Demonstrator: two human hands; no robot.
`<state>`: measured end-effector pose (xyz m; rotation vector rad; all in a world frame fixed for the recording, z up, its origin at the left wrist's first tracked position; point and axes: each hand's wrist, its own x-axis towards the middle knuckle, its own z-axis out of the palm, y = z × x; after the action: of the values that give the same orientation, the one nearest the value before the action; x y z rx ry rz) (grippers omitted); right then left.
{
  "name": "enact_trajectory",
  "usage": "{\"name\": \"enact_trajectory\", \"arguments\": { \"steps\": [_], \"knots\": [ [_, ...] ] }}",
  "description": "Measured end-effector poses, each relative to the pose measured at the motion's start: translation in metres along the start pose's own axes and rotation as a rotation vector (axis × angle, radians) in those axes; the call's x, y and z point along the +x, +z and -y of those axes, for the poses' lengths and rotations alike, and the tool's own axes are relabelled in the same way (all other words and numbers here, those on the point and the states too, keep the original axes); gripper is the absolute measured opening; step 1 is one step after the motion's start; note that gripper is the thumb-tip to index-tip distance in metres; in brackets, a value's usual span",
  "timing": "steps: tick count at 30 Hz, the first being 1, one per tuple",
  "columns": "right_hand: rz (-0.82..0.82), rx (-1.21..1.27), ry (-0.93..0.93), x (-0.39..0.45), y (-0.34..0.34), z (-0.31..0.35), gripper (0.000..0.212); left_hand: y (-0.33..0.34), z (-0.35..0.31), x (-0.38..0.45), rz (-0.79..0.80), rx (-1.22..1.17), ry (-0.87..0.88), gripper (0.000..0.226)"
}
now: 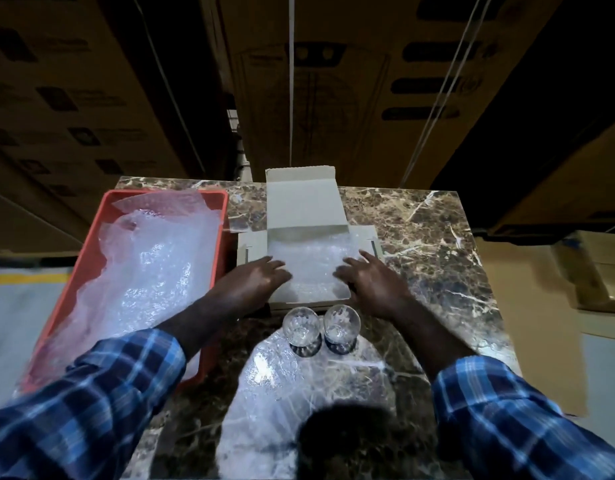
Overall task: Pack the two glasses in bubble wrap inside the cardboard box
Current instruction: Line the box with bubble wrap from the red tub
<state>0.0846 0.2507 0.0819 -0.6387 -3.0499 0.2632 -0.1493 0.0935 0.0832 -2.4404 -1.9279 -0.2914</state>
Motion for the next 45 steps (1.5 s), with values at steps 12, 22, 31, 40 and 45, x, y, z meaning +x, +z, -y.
{"name": "enact_trajectory", "arguments": {
  "steps": [12, 22, 31, 40, 45],
  "knots": [
    [0.394, -0.072, -0.151, 0.033, 0.005, -0.018, 0.044, 0.009, 0.007, 0.034, 0.531, 0.047, -0.091, 0.03],
    [0.564, -0.113, -0.152, 0.046, 0.003, -0.014, 0.044, 0.009, 0.004, 0.052, 0.707, 0.017, -0.139, 0.03],
    [0.493, -0.055, -0.09, 0.069, -0.003, -0.005, 0.035, 0.035, 0.011, 0.052, 0.599, 0.348, -0.03, 0.03],
    [0.431, -0.252, -0.162, 0.068, 0.031, -0.001, 0.055, 0.047, 0.016, 0.039, 0.549, 0.501, 0.047, 0.016],
    [0.412, -0.308, -0.158, 0.066, 0.035, -0.004, 0.055, 0.032, 0.009, 0.059, 0.67, 0.477, -0.053, 0.028]
  ]
}}
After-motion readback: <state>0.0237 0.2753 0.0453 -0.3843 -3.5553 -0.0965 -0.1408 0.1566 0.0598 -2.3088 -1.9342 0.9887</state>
